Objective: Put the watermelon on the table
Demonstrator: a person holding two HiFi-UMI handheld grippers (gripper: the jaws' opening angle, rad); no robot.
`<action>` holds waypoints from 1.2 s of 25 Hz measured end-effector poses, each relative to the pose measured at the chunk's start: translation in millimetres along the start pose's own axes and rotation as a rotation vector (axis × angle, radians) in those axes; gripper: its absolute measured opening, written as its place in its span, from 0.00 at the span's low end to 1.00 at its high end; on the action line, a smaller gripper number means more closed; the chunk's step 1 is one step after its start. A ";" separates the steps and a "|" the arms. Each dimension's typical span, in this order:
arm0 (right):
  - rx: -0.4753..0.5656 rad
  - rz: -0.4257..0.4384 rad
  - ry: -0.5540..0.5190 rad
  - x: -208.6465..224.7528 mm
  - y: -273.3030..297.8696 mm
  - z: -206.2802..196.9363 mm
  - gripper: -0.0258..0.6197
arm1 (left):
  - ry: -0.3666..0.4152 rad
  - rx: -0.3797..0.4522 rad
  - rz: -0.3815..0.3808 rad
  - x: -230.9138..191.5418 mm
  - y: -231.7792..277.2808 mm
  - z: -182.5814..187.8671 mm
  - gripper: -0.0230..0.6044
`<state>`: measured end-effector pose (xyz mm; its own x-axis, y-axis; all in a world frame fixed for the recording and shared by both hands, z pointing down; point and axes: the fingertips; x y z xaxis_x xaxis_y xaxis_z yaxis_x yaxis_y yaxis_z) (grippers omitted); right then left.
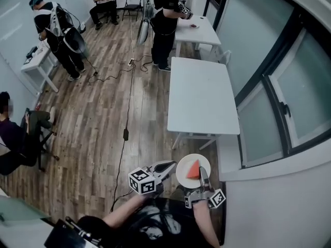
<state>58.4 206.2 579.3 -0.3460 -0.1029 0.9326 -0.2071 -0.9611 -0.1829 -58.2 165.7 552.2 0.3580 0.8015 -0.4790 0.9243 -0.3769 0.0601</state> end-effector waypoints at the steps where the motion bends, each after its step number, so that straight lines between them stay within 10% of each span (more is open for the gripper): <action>1: 0.004 -0.002 0.000 2.6 -0.7 -3.0 0.08 | -0.005 -0.005 -0.005 -2.1 -2.4 -1.6 0.05; 30: -0.064 -0.060 0.100 17.3 118.1 135.4 0.08 | 0.031 -0.038 0.167 -94.2 132.9 25.8 0.05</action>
<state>152.0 56.2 616.0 -0.4199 -0.0162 0.9074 -0.2873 -0.9460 -0.1498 27.6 28.2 582.7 0.5100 0.7435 -0.4326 0.8560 -0.4885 0.1695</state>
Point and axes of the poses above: the fingertips, and each gripper's own axes: y forward along the fingers, x to its right, z out of its top, and after that the axes turned 9 degrees about y, right-handed
